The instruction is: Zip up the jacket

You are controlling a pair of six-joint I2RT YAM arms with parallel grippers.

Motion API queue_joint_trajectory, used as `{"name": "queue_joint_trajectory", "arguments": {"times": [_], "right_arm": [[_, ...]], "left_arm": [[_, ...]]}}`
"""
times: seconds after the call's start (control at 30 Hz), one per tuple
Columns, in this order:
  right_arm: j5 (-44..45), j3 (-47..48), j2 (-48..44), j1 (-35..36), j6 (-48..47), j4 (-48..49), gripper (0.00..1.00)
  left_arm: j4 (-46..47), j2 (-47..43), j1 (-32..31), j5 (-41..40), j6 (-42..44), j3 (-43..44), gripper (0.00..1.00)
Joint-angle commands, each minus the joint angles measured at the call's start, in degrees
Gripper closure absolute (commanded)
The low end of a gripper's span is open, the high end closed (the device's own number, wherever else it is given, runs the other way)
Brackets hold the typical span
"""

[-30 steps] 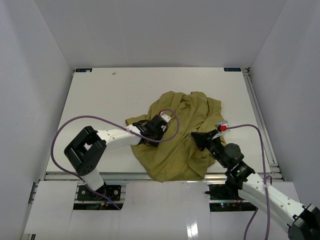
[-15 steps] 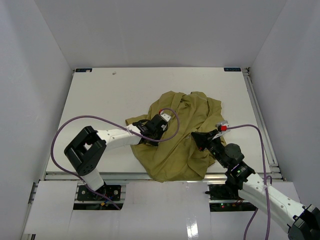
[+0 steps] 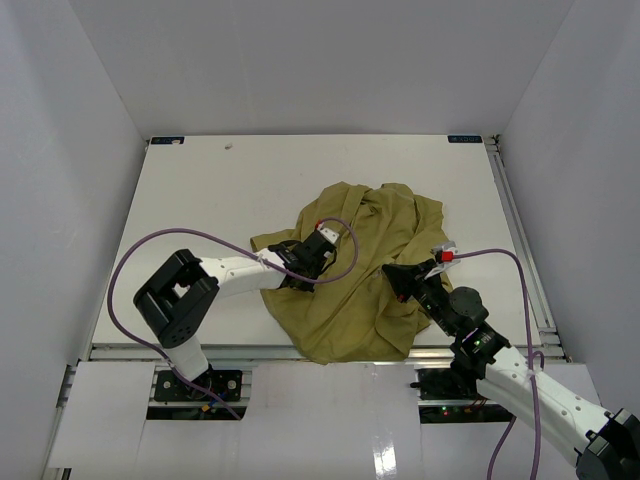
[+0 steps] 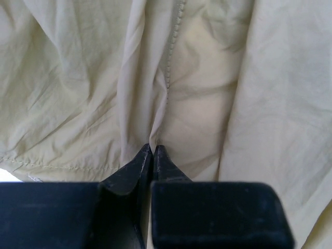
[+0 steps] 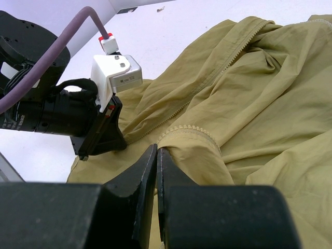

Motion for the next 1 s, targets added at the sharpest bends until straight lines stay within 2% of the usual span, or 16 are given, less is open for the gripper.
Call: {"name": "queue_joint_trajectory", "arguments": {"times": [0.0,0.13,0.2,0.23,0.27,0.3,0.5,0.53,0.6,0.67,0.7,0.8,0.97], "right_arm": [[-1.4,0.5,0.6,-0.2,-0.1,1.3,0.92],[-2.5,2.0,2.0,-0.2,-0.2,0.1,0.92],[-2.5,2.3,1.9,-0.1,-0.3,-0.3,0.92],[-2.5,2.3,1.8,-0.2,-0.2,-0.3,0.92],[-2.3,2.3,1.6,-0.2,-0.1,-0.4,0.92],[-2.2,2.3,1.4,-0.2,-0.1,-0.5,0.92],[-2.1,2.7,2.2,-0.2,-0.2,-0.6,0.92],[-2.2,2.8,2.4,-0.2,-0.2,-0.6,0.92],[-2.3,2.8,2.9,-0.1,-0.2,-0.6,0.92],[-2.2,2.8,3.3,-0.2,-0.3,-0.3,0.92],[-2.2,2.7,3.5,-0.2,-0.4,-0.1,0.92],[-2.4,2.7,3.8,-0.2,-0.3,0.1,0.92],[-2.3,2.4,3.6,-0.2,-0.3,0.4,0.92]], "left_arm": [[1.2,-2.3,-0.3,-1.0,-0.7,2.6,0.86],[2.5,-3.4,-0.1,3.9,0.5,4.1,0.75],[2.7,-3.1,-0.1,5.7,0.9,4.4,0.73],[2.8,-3.1,-0.1,6.0,0.9,4.3,0.76],[2.9,-2.7,-0.1,6.2,1.1,4.1,0.91],[2.9,-2.3,-0.1,6.4,1.3,3.9,0.99],[2.8,-1.4,0.0,6.4,1.3,3.6,1.0],[2.6,-1.4,0.0,6.0,1.3,3.7,0.99],[1.5,-1.4,0.0,4.9,0.7,4.0,0.72],[1.2,-1.5,0.0,4.6,0.7,3.9,0.56],[1.2,-1.4,0.0,4.7,1.0,3.8,0.53],[0.4,0.0,0.0,4.5,1.6,4.1,0.52],[-0.7,1.7,-0.1,3.1,0.8,4.5,0.66]]}}
